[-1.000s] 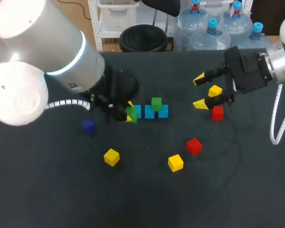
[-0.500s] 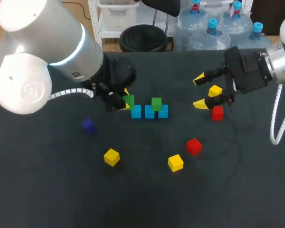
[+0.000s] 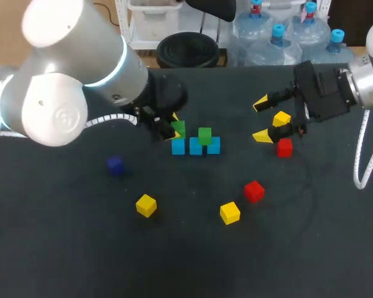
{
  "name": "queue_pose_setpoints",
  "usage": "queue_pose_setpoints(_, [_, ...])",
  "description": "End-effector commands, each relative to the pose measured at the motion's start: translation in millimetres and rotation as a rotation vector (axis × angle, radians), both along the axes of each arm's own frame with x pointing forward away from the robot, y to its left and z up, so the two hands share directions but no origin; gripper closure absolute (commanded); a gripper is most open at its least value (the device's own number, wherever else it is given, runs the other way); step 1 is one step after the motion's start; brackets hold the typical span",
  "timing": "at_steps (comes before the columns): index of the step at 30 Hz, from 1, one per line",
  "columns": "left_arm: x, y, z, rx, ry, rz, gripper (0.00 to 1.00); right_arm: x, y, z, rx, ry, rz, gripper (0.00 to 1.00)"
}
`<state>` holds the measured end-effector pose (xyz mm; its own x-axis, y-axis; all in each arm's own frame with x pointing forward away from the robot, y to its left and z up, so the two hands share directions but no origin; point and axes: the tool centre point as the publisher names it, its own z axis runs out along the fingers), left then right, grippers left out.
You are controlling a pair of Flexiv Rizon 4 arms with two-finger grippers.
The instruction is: Place the blue cubes, place green cubes on the blue cubes, place the yellow cubes on the green cubes, then place the red cubes on the yellow cubes, and place purple cube on the red cubes.
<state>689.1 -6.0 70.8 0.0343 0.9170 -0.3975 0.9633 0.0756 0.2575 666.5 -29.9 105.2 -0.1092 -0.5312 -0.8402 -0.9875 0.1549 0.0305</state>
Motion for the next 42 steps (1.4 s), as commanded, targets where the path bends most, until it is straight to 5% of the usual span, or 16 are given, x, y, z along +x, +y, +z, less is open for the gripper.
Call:
queue_pose_setpoints(1, [10.6,-6,-8.3,-0.004,0.011,-0.022,1.00,0.2,0,-1,0.002,-0.001,0.000,0.00])
queue_pose_setpoints(42, [21.2,-17,-37.4,-0.018,0.066,-0.034,1.00,0.2,0,-1,0.002,-0.001,0.000,0.00])
